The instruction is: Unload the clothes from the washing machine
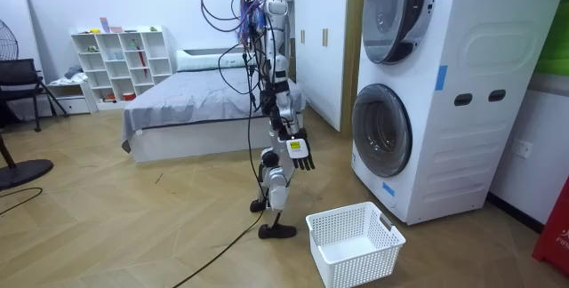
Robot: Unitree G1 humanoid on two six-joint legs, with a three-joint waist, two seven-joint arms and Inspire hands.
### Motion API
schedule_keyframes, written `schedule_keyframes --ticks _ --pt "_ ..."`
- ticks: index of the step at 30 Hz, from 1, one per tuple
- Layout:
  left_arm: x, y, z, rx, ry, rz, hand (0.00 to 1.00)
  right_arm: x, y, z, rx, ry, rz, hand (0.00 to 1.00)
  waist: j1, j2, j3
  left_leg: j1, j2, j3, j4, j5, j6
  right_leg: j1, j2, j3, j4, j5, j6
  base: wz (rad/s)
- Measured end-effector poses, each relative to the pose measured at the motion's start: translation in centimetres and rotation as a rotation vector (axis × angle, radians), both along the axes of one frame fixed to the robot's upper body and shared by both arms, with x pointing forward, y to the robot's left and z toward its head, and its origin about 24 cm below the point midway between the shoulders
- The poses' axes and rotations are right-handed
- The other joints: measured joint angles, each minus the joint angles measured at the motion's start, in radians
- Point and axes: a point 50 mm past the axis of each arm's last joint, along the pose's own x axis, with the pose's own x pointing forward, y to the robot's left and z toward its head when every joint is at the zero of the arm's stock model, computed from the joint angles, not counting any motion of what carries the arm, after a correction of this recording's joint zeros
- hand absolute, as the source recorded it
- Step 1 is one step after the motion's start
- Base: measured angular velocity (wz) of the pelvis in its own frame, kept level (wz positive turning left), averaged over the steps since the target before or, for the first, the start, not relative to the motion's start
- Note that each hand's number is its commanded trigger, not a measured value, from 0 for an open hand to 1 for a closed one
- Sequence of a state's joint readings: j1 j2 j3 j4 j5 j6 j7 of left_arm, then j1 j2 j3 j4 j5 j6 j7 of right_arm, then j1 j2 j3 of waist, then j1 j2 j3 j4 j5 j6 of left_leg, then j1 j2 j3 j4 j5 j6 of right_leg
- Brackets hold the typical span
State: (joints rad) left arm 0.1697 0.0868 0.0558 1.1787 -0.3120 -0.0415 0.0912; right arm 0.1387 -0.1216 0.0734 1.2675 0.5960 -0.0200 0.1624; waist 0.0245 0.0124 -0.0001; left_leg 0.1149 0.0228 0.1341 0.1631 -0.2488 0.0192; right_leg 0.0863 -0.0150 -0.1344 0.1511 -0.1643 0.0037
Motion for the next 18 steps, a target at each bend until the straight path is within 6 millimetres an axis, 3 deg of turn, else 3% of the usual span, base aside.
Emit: schedule_keyframes --ticks 6,12,18 --pt "-0.2 0.0 0.0 0.007 0.008 0.003 0.00 -0.1 -0.1 0.0 -0.004 0.003 -0.001 0.00 -0.001 0.002 -0.0007 0.001 0.000 0.000 0.002 0.000 0.000 0.001 0.000 0.002 0.000 0.000 0.000 0.00" --pt "-0.2 0.1 0.0 0.005 0.013 0.005 0.00 0.0 -0.1 0.0 0.003 0.003 -0.009 0.00 -0.007 -0.008 0.0062 0.001 0.000 -0.002 0.001 0.000 0.000 0.000 0.000 0.002 0.000 0.000 0.000 0.00" --pt "-0.4 0.2 0.0 -0.010 0.014 0.010 0.00 1.0 -0.4 0.1 -0.005 -0.016 -0.073 0.00 -0.019 -0.010 0.0025 0.002 0.000 -0.002 0.000 0.000 0.000 0.003 -0.001 0.000 0.001 0.000 0.000 0.00"
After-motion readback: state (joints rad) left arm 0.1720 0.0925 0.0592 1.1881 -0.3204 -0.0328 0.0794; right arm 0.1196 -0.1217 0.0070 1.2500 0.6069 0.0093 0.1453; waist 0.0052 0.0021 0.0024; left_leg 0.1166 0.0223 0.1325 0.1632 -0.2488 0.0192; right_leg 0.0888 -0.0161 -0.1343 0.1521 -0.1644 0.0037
